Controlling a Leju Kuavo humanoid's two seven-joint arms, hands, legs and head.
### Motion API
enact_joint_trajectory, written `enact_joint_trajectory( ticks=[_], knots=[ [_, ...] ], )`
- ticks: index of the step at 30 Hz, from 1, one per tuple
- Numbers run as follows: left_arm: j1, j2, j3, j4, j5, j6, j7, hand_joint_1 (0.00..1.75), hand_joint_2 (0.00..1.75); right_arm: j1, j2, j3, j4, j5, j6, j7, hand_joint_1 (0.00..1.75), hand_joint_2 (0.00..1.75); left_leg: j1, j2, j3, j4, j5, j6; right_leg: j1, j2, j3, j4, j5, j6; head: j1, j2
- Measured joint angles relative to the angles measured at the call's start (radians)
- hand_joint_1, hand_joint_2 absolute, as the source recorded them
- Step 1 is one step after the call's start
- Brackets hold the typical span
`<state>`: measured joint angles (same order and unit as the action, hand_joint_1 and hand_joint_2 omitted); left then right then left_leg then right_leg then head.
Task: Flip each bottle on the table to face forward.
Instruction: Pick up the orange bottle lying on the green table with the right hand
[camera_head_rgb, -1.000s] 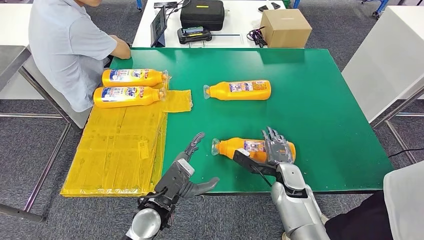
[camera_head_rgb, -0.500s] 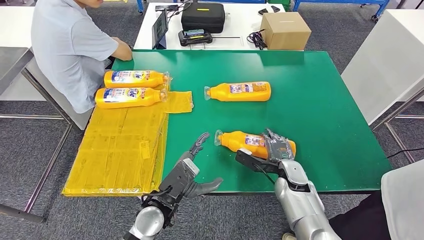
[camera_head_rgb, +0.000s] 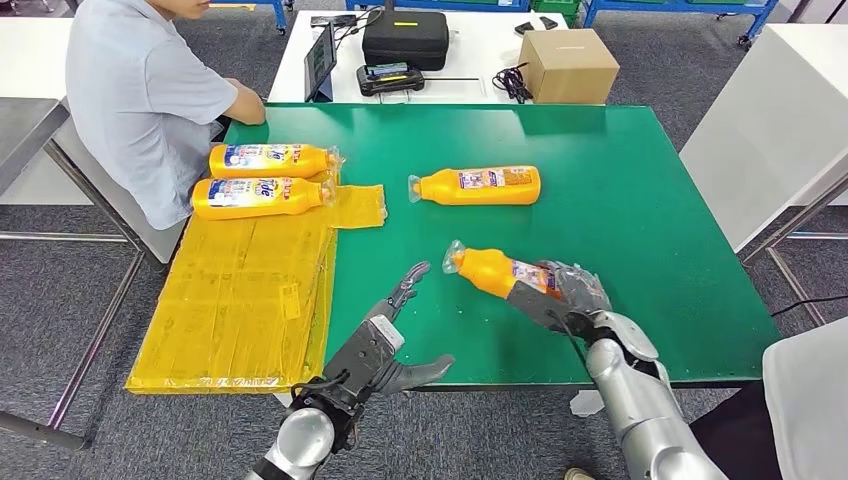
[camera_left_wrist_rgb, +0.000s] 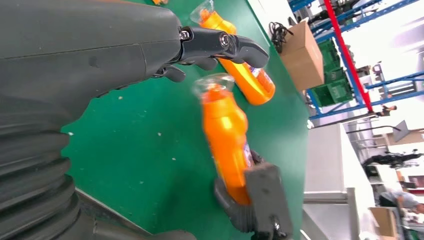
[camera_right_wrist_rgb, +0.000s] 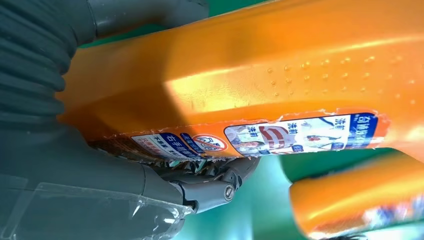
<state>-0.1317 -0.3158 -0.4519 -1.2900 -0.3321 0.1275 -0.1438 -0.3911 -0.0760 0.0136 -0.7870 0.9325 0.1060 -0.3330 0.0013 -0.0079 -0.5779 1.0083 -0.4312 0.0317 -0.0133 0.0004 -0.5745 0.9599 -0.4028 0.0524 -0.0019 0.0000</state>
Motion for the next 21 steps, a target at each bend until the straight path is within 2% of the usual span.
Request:
enact_joint_trajectory(
  ticks=[4,8,14,21],
  knots=[
    [-0.013,-0.002,-0.003,0.012,0.055,0.006,-0.011,0.0,1.75,0.003,-0.027,-0.016,-0.01,-0.16,0.066,-0.037,1.75,1.75,0.0,0.004,0.004,0.0,-0.001,0.001,0.0,0.003,0.003,-0.001,0.0,0.0,0.0,0.0],
    [-0.019,-0.005,-0.003,0.024,0.085,0.013,-0.015,0.0,1.75,0.015,-0.04,-0.009,-0.032,-0.237,0.08,-0.033,1.75,1.75,0.0,0.004,0.004,0.0,-0.001,0.001,0.0,0.004,0.003,0.0,0.001,0.0,0.0,0.0],
    [-0.021,-0.005,-0.001,0.037,0.12,0.025,-0.016,0.0,1.75,0.039,-0.051,0.016,-0.079,-0.283,0.086,-0.026,1.75,1.75,0.0,0.005,0.002,0.0,-0.001,0.0,0.001,0.004,0.012,0.0,0.002,-0.001,0.0,0.0],
    [-0.016,-0.008,0.036,0.064,0.298,0.052,-0.022,0.0,1.75,0.075,-0.027,0.091,-0.211,-0.324,0.076,-0.011,1.75,1.75,0.0,0.005,-0.003,0.0,0.0,0.0,0.001,0.005,0.008,0.001,0.002,-0.001,0.0,0.0]
  ],
)
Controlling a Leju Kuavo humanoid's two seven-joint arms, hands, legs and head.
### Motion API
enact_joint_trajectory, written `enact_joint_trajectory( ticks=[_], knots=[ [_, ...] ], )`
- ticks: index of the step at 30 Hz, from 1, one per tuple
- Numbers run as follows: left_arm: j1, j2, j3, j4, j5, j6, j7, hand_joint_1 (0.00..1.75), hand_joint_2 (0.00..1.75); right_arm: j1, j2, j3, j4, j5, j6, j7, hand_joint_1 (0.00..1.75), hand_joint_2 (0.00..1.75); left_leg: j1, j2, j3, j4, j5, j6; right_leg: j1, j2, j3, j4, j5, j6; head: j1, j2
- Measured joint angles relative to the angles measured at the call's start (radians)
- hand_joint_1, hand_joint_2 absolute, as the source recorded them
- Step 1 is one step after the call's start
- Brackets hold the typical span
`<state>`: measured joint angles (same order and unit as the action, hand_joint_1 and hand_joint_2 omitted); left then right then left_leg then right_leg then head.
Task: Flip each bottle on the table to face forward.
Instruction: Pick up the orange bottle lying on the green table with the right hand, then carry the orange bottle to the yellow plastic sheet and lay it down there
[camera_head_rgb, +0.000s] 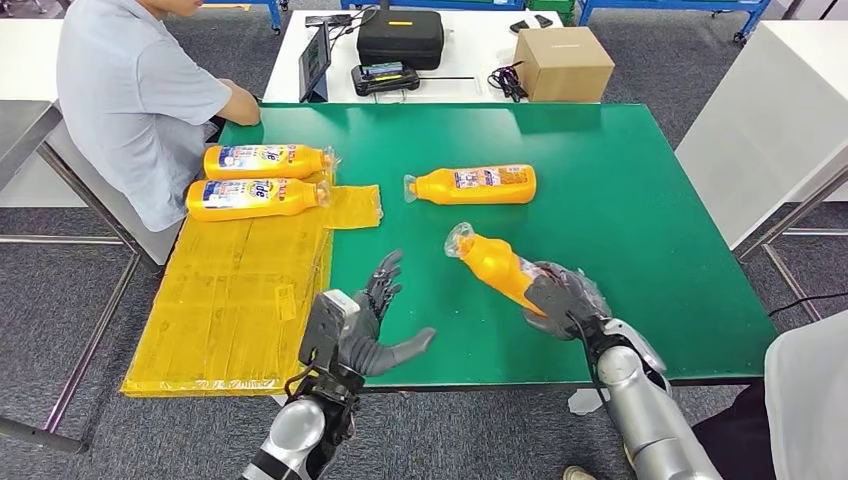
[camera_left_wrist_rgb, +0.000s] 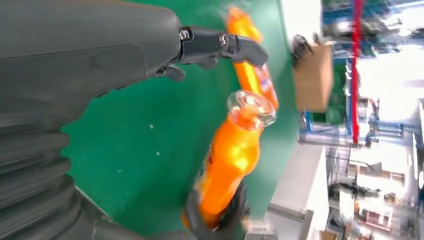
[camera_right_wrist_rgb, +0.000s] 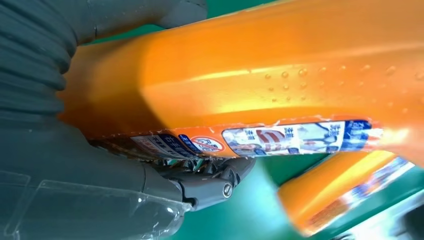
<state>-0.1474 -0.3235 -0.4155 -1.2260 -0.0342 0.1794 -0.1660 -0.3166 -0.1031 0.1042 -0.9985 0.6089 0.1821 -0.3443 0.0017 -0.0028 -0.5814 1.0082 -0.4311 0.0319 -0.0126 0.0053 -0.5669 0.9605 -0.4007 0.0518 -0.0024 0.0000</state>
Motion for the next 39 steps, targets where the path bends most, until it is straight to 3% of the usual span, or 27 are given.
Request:
enact_joint_trajectory(
  ticks=[7,16,29,39],
  knots=[
    [-0.021,-0.006,0.03,0.122,0.183,-0.026,-0.017,0.0,1.75,-0.002,0.052,0.13,-0.078,-0.013,-0.01,0.001,1.75,1.75,0.0,-0.003,-0.011,0.0,0.005,-0.001,0.0,-0.002,-0.009,0.002,0.001,0.001,0.0,0.0],
    [-0.081,-0.014,0.041,0.265,0.336,-0.029,-0.087,0.0,1.75,-0.054,0.078,0.237,-0.079,-0.053,-0.031,-0.019,1.75,1.75,0.0,-0.007,-0.018,0.0,0.005,-0.001,-0.001,-0.006,-0.014,0.002,0.001,0.001,0.0,0.0],
    [-0.107,-0.022,0.043,0.246,0.397,0.112,-0.216,0.0,1.75,-0.049,0.09,0.29,-0.082,-0.101,-0.052,-0.019,1.75,1.75,0.0,-0.007,-0.019,0.0,0.005,-0.001,-0.001,-0.006,-0.016,0.002,0.001,0.001,0.0,0.0],
    [-0.161,-0.035,-0.007,0.29,0.528,0.132,-0.208,0.0,1.75,-0.057,0.12,0.332,-0.048,-0.13,-0.067,-0.019,1.75,1.75,0.0,-0.007,-0.02,0.0,0.005,-0.001,-0.001,-0.006,-0.017,0.002,0.001,0.001,0.0,0.0]
  ],
)
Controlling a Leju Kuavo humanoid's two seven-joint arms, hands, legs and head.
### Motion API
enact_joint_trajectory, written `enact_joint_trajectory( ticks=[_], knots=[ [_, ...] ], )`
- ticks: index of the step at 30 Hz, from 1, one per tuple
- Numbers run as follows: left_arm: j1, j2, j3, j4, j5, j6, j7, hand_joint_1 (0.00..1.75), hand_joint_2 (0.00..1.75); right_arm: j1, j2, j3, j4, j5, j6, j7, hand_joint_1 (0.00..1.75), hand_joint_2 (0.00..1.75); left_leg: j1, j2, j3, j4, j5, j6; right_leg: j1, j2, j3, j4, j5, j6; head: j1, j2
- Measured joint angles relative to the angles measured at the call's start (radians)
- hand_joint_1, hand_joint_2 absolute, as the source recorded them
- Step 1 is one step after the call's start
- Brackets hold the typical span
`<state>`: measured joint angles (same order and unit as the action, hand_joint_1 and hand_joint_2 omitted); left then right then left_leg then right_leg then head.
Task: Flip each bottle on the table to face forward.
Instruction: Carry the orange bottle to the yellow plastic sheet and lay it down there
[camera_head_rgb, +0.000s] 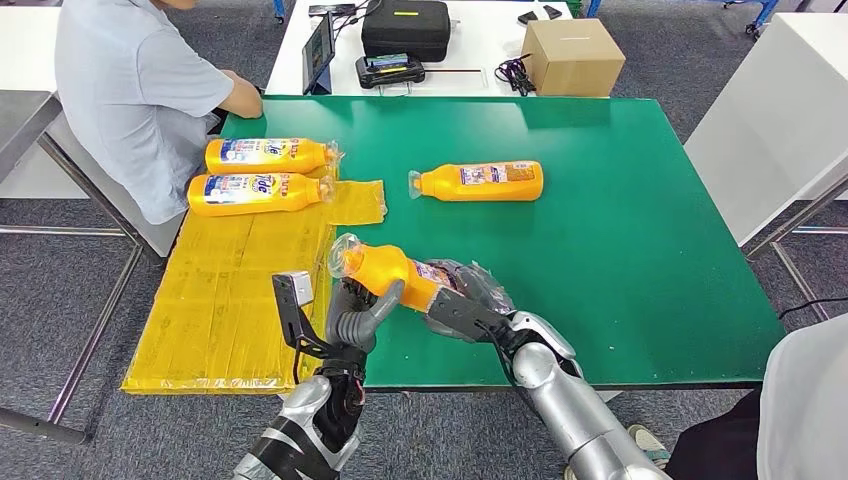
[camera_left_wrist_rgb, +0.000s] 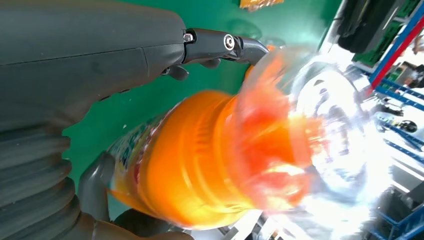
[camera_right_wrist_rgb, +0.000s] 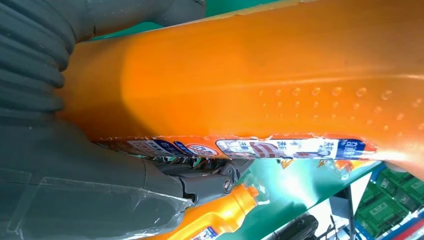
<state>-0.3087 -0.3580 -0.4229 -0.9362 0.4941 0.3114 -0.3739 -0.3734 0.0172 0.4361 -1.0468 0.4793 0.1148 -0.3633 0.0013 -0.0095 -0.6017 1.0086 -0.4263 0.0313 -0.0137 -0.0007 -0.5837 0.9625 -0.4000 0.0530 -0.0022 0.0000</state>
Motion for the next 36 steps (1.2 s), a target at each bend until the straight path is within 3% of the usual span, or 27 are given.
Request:
enact_joint_trajectory(
  ticks=[20,29,36],
  knots=[
    [-0.035,-0.006,-0.061,0.062,-0.027,0.125,-0.172,0.0,1.75,-0.014,0.02,0.029,0.019,-0.061,-0.004,0.017,1.75,1.75,0.0,0.0,-0.002,0.0,0.0,0.0,0.0,0.0,-0.002,0.0,0.0,0.0,0.0,0.0],
    [-0.061,-0.006,-0.069,0.074,0.077,0.022,-0.109,0.0,1.75,-0.041,0.026,0.054,0.042,-0.093,0.004,0.016,1.75,1.75,0.0,0.0,-0.002,0.0,0.0,0.0,0.0,0.0,-0.002,0.0,0.0,0.0,0.0,0.0],
    [-0.069,-0.006,-0.094,0.096,0.09,0.019,-0.119,0.0,1.75,-0.052,0.026,0.061,0.047,-0.104,0.006,0.016,1.75,1.75,0.0,0.0,-0.002,0.0,0.0,0.0,0.0,0.0,-0.002,0.0,0.0,0.0,0.0,0.0]
  ],
)
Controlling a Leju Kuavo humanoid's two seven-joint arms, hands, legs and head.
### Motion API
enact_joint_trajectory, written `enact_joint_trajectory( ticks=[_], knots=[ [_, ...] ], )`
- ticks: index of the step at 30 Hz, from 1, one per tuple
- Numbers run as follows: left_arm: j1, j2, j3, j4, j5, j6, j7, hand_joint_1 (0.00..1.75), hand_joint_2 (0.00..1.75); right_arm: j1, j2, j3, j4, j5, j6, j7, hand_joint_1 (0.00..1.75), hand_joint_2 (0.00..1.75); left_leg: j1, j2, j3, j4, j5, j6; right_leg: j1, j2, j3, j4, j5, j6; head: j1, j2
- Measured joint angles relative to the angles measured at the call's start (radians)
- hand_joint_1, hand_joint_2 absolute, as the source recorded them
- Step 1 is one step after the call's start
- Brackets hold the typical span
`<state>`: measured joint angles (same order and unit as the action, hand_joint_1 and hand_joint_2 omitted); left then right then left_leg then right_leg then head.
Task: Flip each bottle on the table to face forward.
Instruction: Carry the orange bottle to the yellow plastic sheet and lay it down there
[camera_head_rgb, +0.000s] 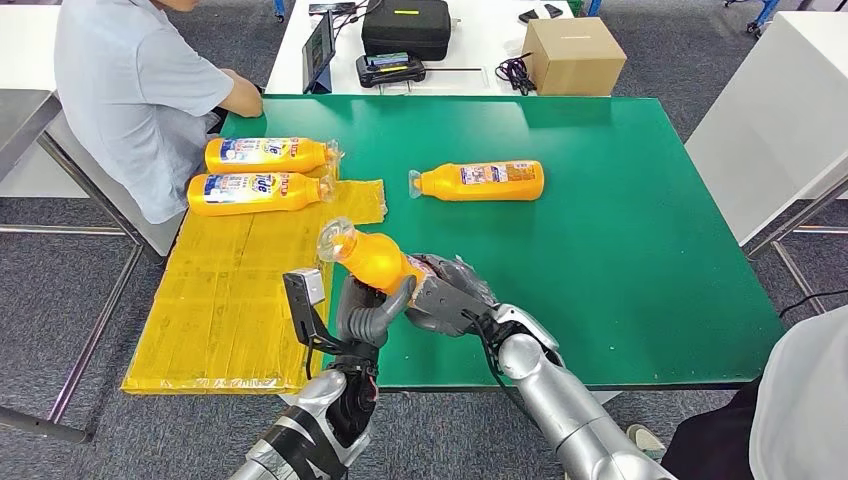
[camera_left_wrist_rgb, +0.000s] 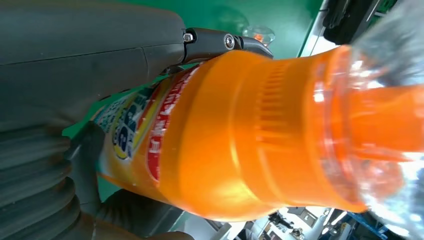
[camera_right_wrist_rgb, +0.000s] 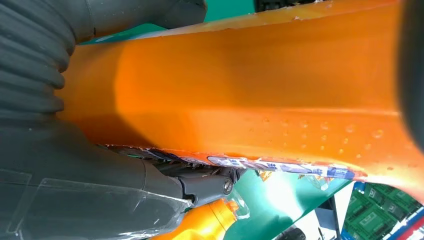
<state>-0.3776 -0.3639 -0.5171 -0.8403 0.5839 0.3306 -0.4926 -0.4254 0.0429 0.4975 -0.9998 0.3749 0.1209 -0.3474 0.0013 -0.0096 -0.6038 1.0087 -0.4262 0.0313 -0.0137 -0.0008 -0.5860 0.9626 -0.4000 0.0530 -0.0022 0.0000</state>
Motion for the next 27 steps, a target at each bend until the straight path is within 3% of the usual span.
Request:
enact_joint_trajectory(
  ticks=[1,5,13,27],
  knots=[
    [-0.001,0.0,-0.003,0.002,0.001,0.0,-0.001,0.0,1.75,-0.001,0.0,0.001,0.0,-0.001,0.0,0.0,1.75,1.75,0.0,0.0,0.0,0.0,0.0,0.0,0.0,0.0,0.0,0.0,0.0,0.0,0.0,0.0],
    [-0.005,0.0,-0.008,0.008,0.003,0.0,-0.016,1.7,1.75,-0.008,0.0,0.005,0.0,-0.007,0.006,-0.001,1.75,1.75,0.0,0.0,0.0,0.0,0.0,0.0,0.0,0.0,0.0,0.0,0.0,0.0,0.0,0.0],
    [-0.013,0.0,-0.006,0.007,-0.026,0.04,-0.06,1.75,1.75,-0.027,-0.001,0.02,0.0,-0.021,0.008,0.0,1.75,1.75,0.0,0.0,0.0,0.0,0.0,0.0,0.0,0.0,0.0,0.0,0.0,0.0,0.0,0.0],
    [-0.015,0.0,-0.002,0.0,-0.033,0.054,-0.059,1.75,1.75,-0.038,-0.003,0.035,0.0,-0.022,0.006,0.001,1.75,1.75,0.0,0.0,0.0,0.0,0.0,0.0,0.0,0.0,0.0,0.0,0.0,0.0,0.0,0.0]
  ],
)
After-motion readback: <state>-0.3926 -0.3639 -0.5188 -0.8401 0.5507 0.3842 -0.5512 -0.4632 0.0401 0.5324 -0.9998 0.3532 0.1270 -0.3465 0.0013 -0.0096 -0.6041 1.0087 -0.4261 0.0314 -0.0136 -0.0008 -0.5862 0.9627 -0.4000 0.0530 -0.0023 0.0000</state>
